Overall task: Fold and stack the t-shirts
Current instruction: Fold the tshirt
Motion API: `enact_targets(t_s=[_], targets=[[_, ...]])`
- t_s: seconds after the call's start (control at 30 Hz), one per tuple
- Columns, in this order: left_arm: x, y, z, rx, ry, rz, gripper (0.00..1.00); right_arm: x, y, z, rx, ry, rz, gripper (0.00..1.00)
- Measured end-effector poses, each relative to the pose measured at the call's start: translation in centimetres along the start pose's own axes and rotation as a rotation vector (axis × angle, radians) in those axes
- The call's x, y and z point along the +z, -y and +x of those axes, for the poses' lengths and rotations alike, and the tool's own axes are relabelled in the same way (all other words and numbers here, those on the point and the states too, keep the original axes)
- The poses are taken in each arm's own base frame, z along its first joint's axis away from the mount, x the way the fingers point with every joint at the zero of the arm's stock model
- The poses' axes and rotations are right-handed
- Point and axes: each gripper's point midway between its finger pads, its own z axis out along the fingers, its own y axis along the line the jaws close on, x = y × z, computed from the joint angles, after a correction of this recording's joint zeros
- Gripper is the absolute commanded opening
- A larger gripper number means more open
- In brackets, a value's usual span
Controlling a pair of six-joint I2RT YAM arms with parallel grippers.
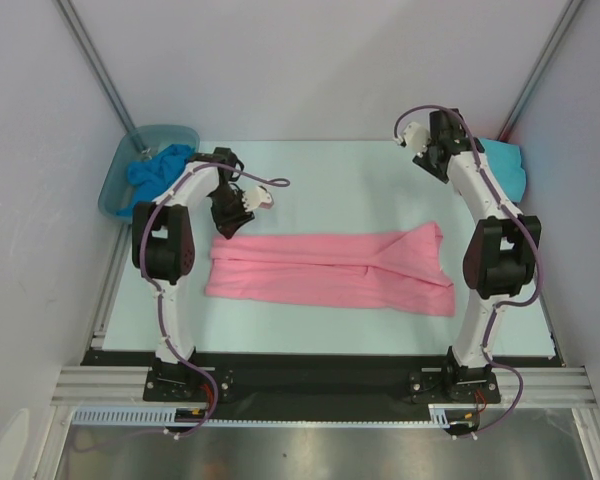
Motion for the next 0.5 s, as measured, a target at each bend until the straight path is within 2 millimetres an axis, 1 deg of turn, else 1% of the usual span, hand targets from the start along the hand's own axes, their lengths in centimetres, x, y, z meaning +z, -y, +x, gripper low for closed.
enact_targets(t_s=[0.3, 0.33, 0.43, 0.5], targets=[[1.2, 2.9, 2.0, 0.017, -0.062, 0.1, 0.47, 0.3, 0.5, 0.0, -0.002, -0.006, 0.024, 0.4], [1.2, 3.3, 2.3, 0.022, -0.068, 0.109, 0.46, 0.3, 0.6, 0.0, -0.001, -0.006, 0.026, 0.4], [1.0, 4.3, 2.8, 0.032, -0.082, 0.129, 0.41, 0.4, 0.9, -0.1, 0.003, -0.005, 0.032, 0.4], [0.5, 4.8, 2.9, 0.039, -0.084, 0.134, 0.41, 0.5, 0.9, -0.1, 0.003, -0.006, 0.034, 0.39]])
